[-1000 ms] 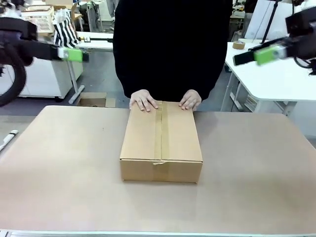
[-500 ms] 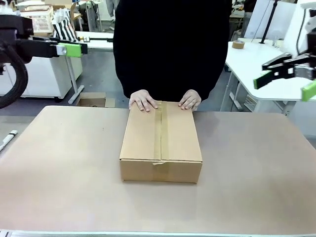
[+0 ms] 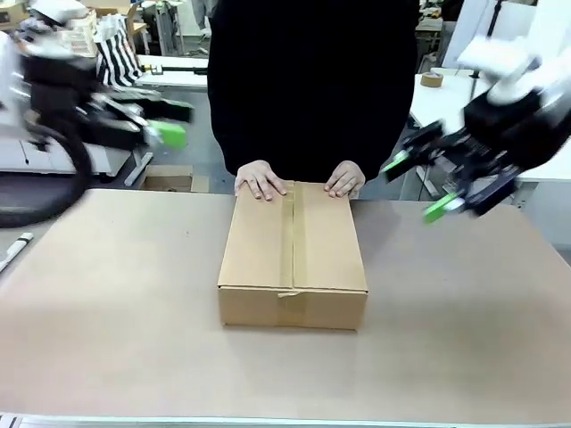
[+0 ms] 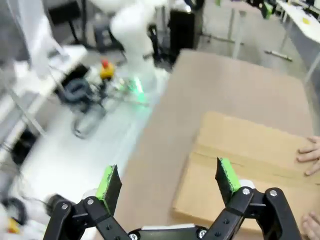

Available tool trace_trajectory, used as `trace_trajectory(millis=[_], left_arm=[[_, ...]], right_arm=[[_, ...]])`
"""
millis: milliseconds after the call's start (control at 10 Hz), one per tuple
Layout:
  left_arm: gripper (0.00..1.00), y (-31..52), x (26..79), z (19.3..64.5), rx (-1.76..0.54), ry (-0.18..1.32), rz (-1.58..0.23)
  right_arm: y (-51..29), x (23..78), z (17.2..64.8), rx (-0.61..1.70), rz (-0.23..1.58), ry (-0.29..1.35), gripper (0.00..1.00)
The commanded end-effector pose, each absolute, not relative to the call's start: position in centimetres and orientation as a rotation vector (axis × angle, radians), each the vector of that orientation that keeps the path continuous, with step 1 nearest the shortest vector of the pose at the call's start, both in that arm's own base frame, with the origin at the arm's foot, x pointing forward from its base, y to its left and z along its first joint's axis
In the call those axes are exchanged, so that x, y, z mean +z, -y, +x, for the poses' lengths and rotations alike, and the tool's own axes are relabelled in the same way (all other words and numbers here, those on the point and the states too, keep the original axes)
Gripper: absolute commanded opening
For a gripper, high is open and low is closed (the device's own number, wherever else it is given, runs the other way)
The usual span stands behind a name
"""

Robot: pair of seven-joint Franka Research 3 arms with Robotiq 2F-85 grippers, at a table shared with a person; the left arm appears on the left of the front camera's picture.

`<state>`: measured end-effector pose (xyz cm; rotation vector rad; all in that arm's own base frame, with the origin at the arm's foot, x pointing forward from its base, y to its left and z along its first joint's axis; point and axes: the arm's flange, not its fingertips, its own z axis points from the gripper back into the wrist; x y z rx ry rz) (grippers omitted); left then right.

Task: Pack the gift set into the box.
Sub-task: Press and hold the closed box until the human finishes sealing it.

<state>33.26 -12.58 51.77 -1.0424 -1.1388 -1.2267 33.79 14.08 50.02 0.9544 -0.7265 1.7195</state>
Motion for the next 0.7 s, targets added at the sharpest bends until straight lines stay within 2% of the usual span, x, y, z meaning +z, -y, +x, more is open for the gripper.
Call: trace_trajectory(millis=[0, 100, 200, 300, 400, 500, 600], left_arm=[[1.0, 17.1, 45.9, 34.8, -1.362, 1.219, -0.925], [1.0, 18.5, 42.8, 35.1, -1.416, 1.226, -0.891], [1.0, 19.0, 39.5, 35.8, -1.471, 1.257, -0.788], [1.0, 18.1, 37.3, 37.1, -1.462, 1.26, -0.598], [1.0, 18.9, 42.7, 35.2, -1.46, 1.163, -0.869], [1.0, 18.9, 42.7, 35.2, -1.46, 1.163, -0.869], [1.0, 18.7, 38.9, 36.6, -1.493, 1.173, -0.754]], right_arm=[[-18.2, 41.9, 37.2, 1.794, 0.929, 0.808, 1.0], [-19.0, 39.5, 37.9, 1.753, 0.958, 0.844, 1.0], [-19.2, 38.9, 38.1, 1.614, 1.024, 0.885, 1.0], [-18.3, 41.0, 37.4, 1.59, 1.15, 0.804, 1.0], [-19.1, 38.3, 36.9, 1.721, 0.945, 0.778, 1.0], [-19.1, 38.3, 36.9, 1.721, 0.945, 0.778, 1.0], [-18.9, 37.6, 37.5, 1.665, 1.033, 0.785, 1.0]])
